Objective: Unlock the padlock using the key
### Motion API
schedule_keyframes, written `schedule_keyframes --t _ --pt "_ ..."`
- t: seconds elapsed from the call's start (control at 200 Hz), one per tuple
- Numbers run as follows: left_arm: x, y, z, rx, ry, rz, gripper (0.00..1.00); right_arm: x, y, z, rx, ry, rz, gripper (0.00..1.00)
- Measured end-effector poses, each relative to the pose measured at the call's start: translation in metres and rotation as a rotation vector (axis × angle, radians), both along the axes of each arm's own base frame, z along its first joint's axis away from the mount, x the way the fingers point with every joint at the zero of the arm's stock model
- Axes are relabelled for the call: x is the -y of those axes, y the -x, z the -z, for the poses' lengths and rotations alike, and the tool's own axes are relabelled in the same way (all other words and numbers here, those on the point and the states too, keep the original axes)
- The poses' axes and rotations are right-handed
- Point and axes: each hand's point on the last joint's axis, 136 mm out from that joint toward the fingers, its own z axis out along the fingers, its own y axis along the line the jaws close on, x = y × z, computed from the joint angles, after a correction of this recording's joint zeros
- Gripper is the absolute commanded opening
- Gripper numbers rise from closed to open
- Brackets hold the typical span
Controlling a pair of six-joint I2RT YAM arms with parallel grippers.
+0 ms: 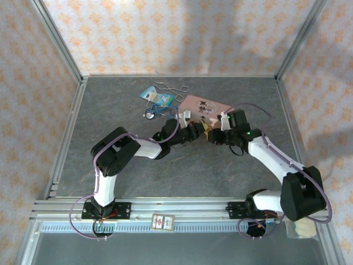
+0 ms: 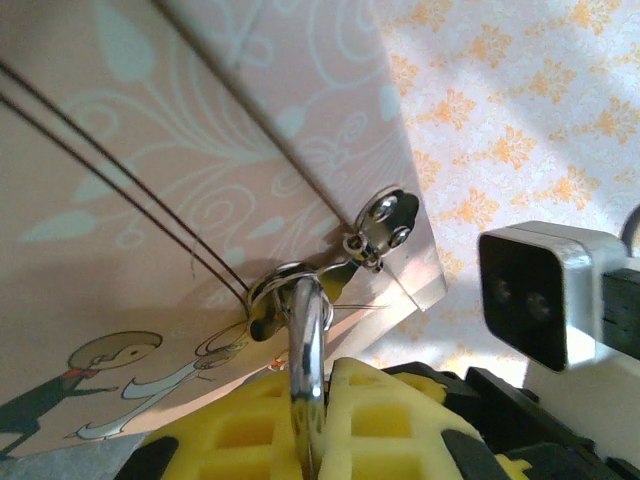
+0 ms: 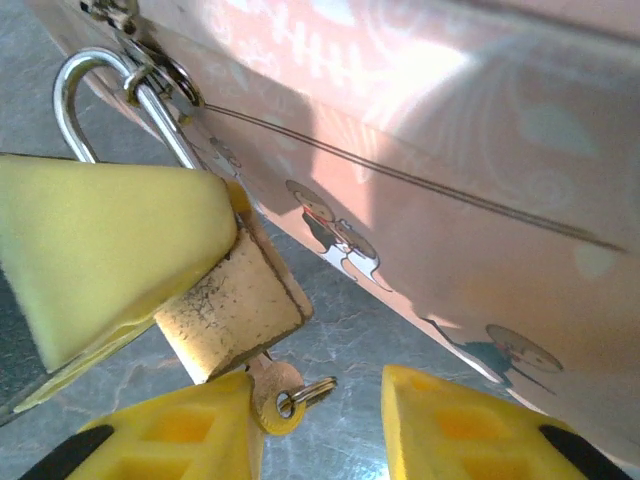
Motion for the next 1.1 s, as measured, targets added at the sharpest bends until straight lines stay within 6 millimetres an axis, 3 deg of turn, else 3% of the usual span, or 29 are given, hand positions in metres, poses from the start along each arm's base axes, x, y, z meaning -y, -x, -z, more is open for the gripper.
schedule_keyframes --t 0.31,0.42,0.711,0.786,0.911,0.996,1.096 --pt "0.002 -0.004 0.009 -0.048 -0.04 -0.009 0.0 0.005 -0.002 0.004 0.05 0.137 0.056 0.36" --pt "0.006 -0.006 0.01 -0.047 -0.039 -0.007 0.0 0.009 -0.004 -0.002 0.068 0.138 0.092 0.41" --pt "0.02 0.013 0.071 -0.137 -0.135 0.018 0.0 0.042 -0.017 -0.064 0.296 0.078 0.345 0.52" --pt "0.024 0.017 0.082 -0.15 -0.151 0.028 0.0 0.046 -0.019 -0.068 0.312 0.068 0.372 0.52" --pt "0.033 0.018 0.082 -0.143 -0.15 0.034 0.0 0.045 -0.02 -0.059 0.292 0.068 0.38 0.52" --pt "0.034 0.017 0.08 -0.138 -0.149 0.033 0.13 0.042 -0.021 -0.049 0.264 0.065 0.368 0.52" --pt "0.033 0.017 0.081 -0.137 -0.152 0.027 0.37 0.036 -0.02 -0.039 0.235 0.053 0.35 0.52"
